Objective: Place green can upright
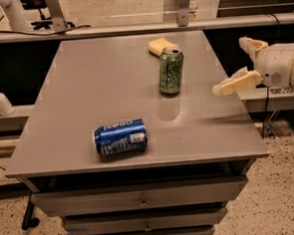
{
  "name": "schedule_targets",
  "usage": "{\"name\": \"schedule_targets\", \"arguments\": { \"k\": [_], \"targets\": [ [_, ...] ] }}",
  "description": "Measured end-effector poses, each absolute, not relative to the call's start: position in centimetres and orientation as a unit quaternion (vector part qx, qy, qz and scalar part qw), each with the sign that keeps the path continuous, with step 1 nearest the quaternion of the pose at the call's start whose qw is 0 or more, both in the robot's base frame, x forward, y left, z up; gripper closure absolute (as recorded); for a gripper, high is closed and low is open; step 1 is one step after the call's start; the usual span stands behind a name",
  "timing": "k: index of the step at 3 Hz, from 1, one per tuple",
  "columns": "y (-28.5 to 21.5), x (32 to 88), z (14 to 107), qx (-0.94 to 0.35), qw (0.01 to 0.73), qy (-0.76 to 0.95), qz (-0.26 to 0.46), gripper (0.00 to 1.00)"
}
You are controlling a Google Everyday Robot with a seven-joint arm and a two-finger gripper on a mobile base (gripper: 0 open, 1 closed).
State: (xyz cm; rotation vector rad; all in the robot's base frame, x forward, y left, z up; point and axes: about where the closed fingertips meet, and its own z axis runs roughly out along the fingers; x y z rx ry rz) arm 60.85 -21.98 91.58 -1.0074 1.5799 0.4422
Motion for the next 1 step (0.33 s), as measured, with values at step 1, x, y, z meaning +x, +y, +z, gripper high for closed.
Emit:
{"name": "schedule_targets", "arguments": {
  "k": [1],
  "targets": [
    [-21.97,60.85,91.58,-0.429,0.571,0.673,0.189,0.0]
  ]
}}
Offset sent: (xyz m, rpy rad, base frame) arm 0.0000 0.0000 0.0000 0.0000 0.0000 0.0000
